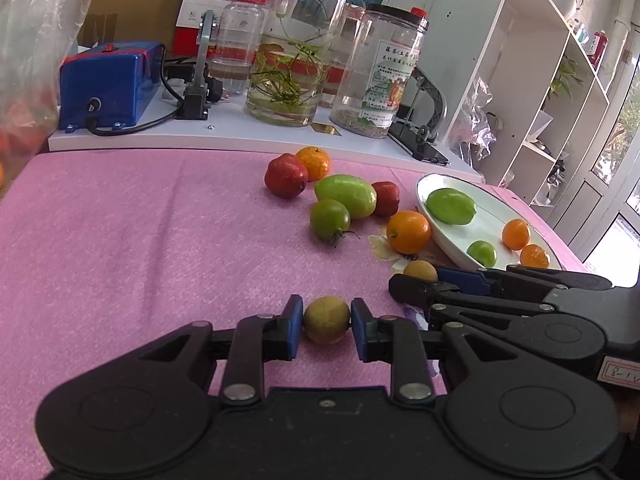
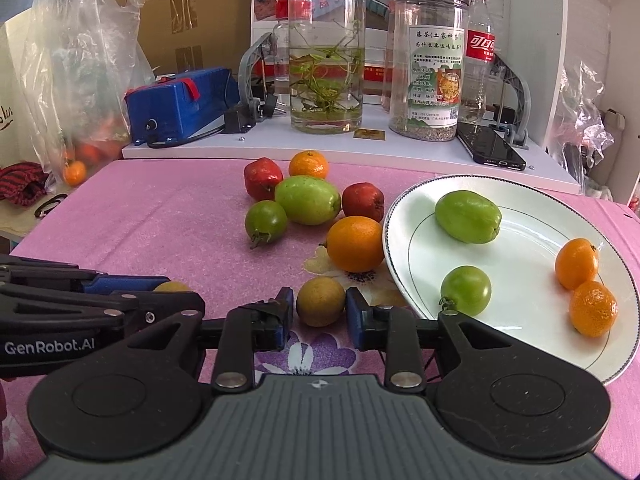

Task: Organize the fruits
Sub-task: 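Carry both small brown fruits onto the white plate and open both grippers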

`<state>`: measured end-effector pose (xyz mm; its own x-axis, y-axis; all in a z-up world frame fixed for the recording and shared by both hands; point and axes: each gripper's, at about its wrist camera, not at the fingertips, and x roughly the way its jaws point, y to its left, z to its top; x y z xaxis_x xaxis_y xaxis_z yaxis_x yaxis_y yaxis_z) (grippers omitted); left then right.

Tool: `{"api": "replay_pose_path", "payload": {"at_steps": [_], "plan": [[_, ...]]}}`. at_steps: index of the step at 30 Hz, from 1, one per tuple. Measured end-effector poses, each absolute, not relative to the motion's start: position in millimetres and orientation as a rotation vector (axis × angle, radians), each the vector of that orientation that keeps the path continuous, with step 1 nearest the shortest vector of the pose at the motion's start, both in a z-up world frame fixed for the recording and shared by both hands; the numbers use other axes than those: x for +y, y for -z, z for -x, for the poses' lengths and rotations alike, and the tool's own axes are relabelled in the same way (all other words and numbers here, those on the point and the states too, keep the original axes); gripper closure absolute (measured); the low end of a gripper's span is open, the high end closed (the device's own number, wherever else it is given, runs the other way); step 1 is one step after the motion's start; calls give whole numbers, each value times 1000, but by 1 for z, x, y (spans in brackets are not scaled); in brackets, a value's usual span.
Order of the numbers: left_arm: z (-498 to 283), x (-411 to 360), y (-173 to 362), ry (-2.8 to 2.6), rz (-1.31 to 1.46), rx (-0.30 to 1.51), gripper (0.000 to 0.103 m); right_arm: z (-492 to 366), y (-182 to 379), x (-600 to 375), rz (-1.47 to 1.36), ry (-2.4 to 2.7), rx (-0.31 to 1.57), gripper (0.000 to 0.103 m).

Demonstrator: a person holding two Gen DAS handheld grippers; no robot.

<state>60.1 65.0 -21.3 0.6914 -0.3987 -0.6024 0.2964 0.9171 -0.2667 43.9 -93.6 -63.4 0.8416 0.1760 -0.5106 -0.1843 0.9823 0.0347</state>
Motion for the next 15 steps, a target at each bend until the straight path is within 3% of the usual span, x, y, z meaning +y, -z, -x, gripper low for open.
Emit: {"api": "replay_pose_path", "payload": {"at_steps": [1, 15], "plan": [[-60, 64, 21, 389, 151, 708, 0, -44, 64, -93, 23, -193, 534, 57], [-59, 27, -15, 495, 190, 642, 0, -10, 36, -148, -36, -190, 385, 58]]}}
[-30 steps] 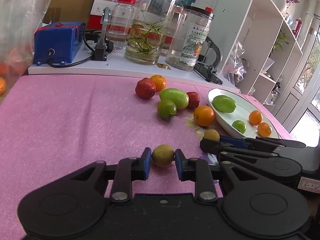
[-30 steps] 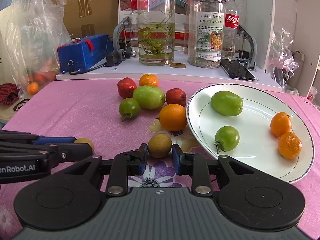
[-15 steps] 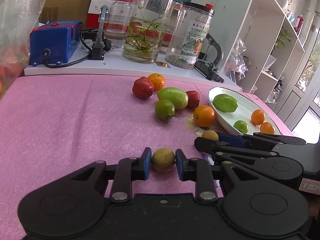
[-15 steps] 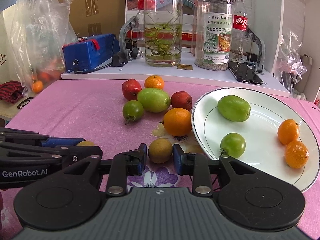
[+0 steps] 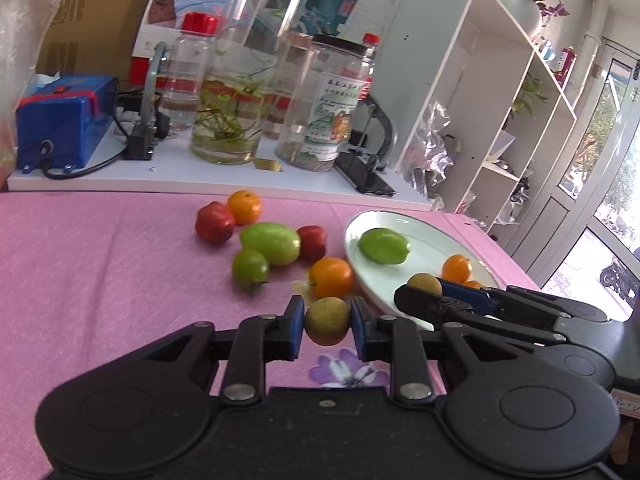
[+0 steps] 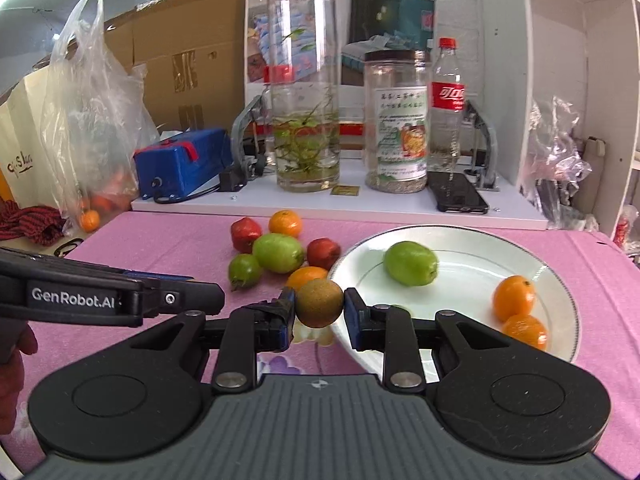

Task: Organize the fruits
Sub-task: 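Carry both small brown fruits onto the white plate and open both grippers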

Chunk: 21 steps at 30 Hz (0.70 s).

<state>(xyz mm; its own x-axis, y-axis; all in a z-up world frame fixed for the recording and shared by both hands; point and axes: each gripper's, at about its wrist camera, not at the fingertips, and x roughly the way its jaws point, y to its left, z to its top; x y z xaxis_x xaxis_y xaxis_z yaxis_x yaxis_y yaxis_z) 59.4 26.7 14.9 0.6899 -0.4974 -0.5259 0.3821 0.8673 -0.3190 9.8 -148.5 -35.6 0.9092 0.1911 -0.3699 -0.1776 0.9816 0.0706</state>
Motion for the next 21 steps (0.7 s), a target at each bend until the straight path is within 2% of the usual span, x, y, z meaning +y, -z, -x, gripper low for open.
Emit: {"api": "replay_pose_path", "payload": {"at_steps": [11, 21], "plan": [[-80, -55, -13, 644, 125, 679, 0, -3, 51, -211, -29, -71, 429, 57], [-90, -82, 2, 668, 67, 744, 0, -5, 62, -223, -16, -93, 476, 58]]}}
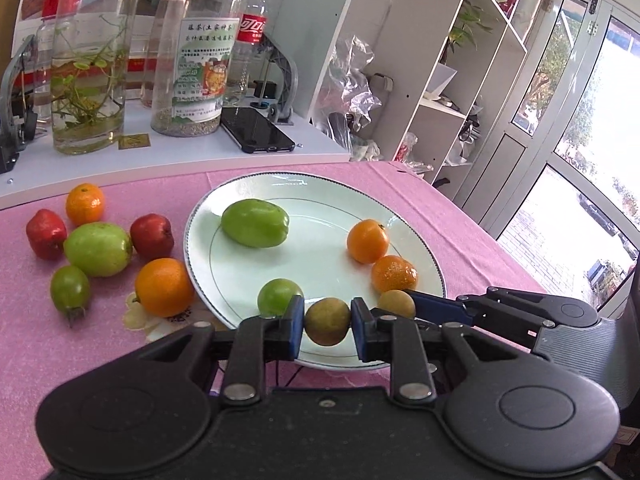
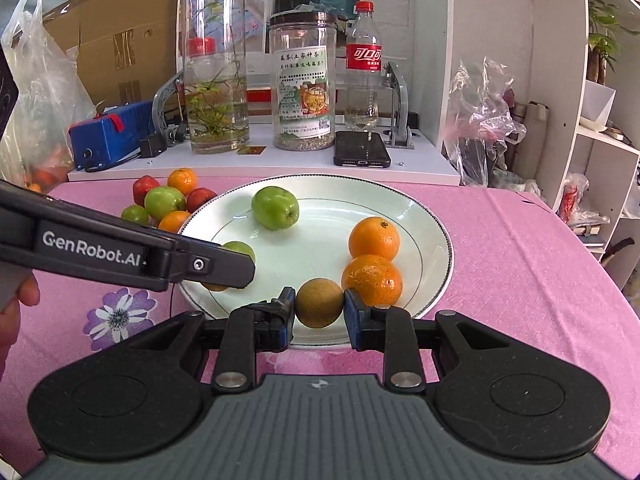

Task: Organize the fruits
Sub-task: 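Carry both small brown fruits onto the white plate and open both grippers, then lift both open grippers away from the plate toward the remaining fruits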

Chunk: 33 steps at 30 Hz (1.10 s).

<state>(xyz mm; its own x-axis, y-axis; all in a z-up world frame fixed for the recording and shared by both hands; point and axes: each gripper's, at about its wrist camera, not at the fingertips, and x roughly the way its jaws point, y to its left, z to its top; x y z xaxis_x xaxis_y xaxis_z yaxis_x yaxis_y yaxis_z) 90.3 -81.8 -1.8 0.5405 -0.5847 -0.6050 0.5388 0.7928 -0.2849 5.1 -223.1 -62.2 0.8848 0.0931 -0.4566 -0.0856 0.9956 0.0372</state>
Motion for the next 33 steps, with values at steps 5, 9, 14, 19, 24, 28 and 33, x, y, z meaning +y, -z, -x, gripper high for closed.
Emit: {"api": "replay_pose_path", "payload": {"at_steps": [5, 9, 14, 19, 24, 28, 33], "plan": [[-95, -91, 9, 682, 47, 769, 0, -7, 63, -223, -8, -106, 482, 58], [-97, -91, 12, 684, 49, 775, 0, -6, 63, -223, -6, -111, 482, 57], [-96, -92, 12, 683, 46, 771, 0, -7, 64, -223, -6, -110, 479, 57], [-89, -88, 5, 676, 48, 755, 0, -4, 63, -223, -1, -106, 473, 51], [-75, -68, -7, 622, 75, 706, 0, 2, 59, -221, 21, -117, 448, 37], [-66, -48, -14, 530, 100, 680, 0, 6, 56, -214, 27, -140, 420, 0], [-63, -25, -15, 402, 98, 669, 0, 8, 56, -201, 61, -162, 413, 0]]}}
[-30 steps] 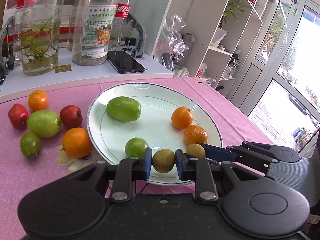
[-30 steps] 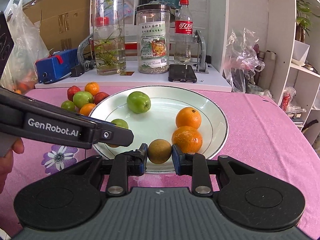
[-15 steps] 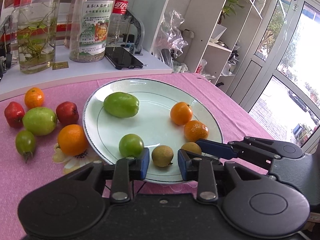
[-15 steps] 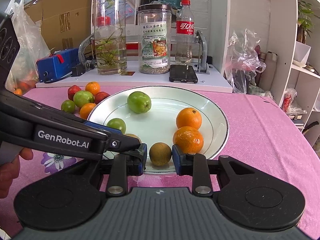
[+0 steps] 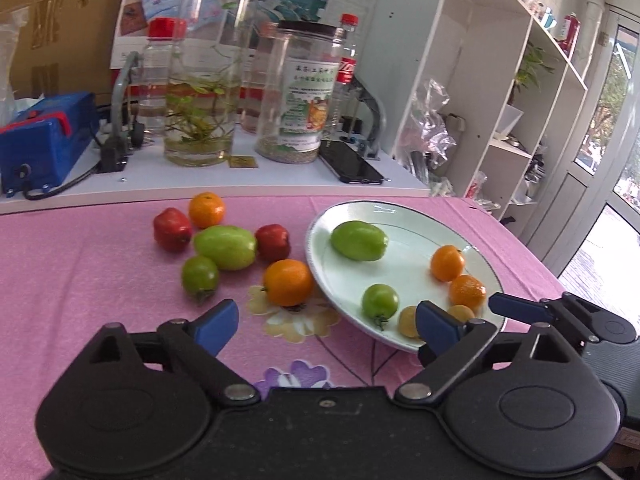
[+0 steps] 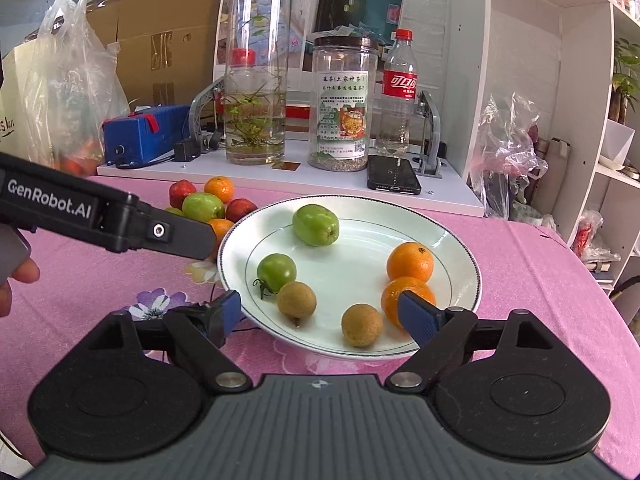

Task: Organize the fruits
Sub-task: 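Lift both open grippers away from the plate toward the remaining fruits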

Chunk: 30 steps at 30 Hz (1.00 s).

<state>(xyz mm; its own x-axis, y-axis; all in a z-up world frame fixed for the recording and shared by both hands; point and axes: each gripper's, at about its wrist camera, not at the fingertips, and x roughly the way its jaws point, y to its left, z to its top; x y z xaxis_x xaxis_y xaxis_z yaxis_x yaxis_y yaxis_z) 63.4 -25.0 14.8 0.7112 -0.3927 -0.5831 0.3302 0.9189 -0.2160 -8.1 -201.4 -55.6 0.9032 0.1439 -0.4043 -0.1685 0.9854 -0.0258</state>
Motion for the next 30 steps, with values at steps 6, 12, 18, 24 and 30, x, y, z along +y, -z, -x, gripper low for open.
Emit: {"api": "replay_pose_path", "payload": {"at_steps": [6, 12, 18, 24, 30], "plan": [[-64, 0, -4, 303, 113, 699, 0, 10, 56, -189, 68, -193, 420, 0], [-66, 20, 0, 250, 113, 707, 0, 11, 53, -176, 70, -233, 410, 0], [-70, 34, -6, 239, 120, 682, 0, 9, 46, -160, 90, -283, 391, 0], [-86, 37, -14, 267, 118, 653, 0, -2, 41, -148, 109, -297, 379, 0], [-110, 31, -7, 318, 107, 682, 0, -11, 37, -140, 106, -329, 382, 0]]}}
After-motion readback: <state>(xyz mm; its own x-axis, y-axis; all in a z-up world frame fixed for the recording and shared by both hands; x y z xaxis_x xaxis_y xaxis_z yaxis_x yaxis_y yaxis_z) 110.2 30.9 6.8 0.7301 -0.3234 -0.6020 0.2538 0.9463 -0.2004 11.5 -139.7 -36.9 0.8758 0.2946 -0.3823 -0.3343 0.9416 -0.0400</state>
